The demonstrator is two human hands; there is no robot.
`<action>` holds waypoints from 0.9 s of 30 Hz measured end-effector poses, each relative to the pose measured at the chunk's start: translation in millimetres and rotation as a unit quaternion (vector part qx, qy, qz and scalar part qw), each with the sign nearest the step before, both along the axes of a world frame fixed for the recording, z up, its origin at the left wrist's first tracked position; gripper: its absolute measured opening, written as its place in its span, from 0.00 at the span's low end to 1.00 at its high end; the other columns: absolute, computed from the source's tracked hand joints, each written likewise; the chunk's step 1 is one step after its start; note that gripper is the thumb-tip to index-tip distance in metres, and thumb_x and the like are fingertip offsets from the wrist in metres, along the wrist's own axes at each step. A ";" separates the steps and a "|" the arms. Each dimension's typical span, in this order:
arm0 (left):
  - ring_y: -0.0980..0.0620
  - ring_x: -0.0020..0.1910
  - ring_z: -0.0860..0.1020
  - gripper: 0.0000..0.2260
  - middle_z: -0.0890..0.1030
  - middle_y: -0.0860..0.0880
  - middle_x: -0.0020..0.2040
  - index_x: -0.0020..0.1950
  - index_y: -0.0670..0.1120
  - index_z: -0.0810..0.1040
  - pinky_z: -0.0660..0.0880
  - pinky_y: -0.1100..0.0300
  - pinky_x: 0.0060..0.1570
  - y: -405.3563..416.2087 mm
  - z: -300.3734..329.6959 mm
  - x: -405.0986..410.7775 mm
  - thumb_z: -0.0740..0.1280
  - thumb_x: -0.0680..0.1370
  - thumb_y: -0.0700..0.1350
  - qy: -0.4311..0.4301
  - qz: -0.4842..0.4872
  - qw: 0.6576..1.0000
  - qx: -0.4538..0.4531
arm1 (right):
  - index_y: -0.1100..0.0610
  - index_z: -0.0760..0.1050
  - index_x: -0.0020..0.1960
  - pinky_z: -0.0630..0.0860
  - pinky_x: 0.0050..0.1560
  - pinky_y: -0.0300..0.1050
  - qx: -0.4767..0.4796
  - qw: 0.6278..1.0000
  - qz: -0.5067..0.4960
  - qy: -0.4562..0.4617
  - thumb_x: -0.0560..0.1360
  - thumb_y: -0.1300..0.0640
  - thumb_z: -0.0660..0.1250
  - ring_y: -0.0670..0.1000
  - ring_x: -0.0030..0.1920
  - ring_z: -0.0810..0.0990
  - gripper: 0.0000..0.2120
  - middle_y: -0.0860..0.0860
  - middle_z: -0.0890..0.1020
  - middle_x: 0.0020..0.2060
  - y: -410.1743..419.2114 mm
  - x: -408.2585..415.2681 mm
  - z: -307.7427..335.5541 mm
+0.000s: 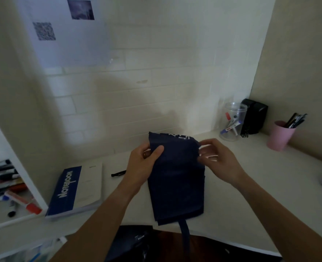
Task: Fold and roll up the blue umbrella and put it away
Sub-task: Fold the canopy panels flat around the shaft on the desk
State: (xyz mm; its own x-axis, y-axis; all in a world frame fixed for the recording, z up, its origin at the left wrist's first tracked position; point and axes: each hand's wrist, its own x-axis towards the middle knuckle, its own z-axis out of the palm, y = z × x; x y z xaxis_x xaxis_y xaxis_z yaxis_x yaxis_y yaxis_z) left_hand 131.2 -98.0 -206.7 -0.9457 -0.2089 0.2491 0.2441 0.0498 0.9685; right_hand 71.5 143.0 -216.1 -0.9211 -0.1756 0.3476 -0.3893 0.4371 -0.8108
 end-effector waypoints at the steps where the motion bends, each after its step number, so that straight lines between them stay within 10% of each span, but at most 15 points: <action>1: 0.58 0.47 0.85 0.08 0.88 0.54 0.48 0.58 0.44 0.83 0.79 0.67 0.43 0.5 -0.1 3.5 0.69 0.81 0.42 0.001 -0.002 1.000 -0.001 | 0.48 0.77 0.59 0.80 0.59 0.51 0.003 1.000 0.026 -0.008 0.71 0.64 0.74 0.43 0.49 0.84 0.20 0.46 0.85 0.47 -2.3 -1.6 0.1; 6: 0.58 0.44 0.84 0.06 0.88 0.53 0.45 0.55 0.44 0.83 0.79 0.66 0.43 -0.2 -12.1 22.0 0.69 0.80 0.42 -0.015 -0.010 1.000 -0.004 | 0.50 0.74 0.65 0.80 0.60 0.47 -0.057 0.992 0.110 -0.017 0.70 0.70 0.75 0.48 0.55 0.83 0.28 0.53 0.83 0.52 -4.9 5.3 -3.4; 12: 0.55 0.50 0.85 0.07 0.88 0.53 0.51 0.56 0.46 0.84 0.79 0.67 0.46 -2.8 -43.8 42.6 0.70 0.80 0.42 -0.051 -0.042 0.998 0.014 | 0.51 0.78 0.63 0.73 0.38 0.35 -0.033 0.988 0.151 -0.017 0.70 0.70 0.76 0.55 0.43 0.83 0.25 0.52 0.83 0.47 5.0 28.8 -19.5; 18: 0.49 0.35 0.74 0.22 0.76 0.44 0.34 0.34 0.42 0.71 0.69 0.65 0.36 -6.3 -66.5 48.7 0.66 0.80 0.56 -0.093 0.000 0.994 -0.054 | 0.48 0.82 0.59 0.78 0.45 0.41 -0.024 0.985 0.165 -0.049 0.70 0.62 0.78 0.54 0.45 0.83 0.20 0.53 0.82 0.41 11.8 41.2 -40.0; 27: 0.50 0.35 0.77 0.31 0.78 0.38 0.34 0.37 0.32 0.75 0.75 0.53 0.42 -19.0 -89.7 47.0 0.70 0.67 0.63 -0.102 -0.024 0.985 -0.137 | 0.43 0.84 0.51 0.77 0.47 0.40 0.103 0.988 0.115 0.021 0.69 0.59 0.80 0.47 0.42 0.82 0.16 0.43 0.84 0.38 20.2 46.6 -57.2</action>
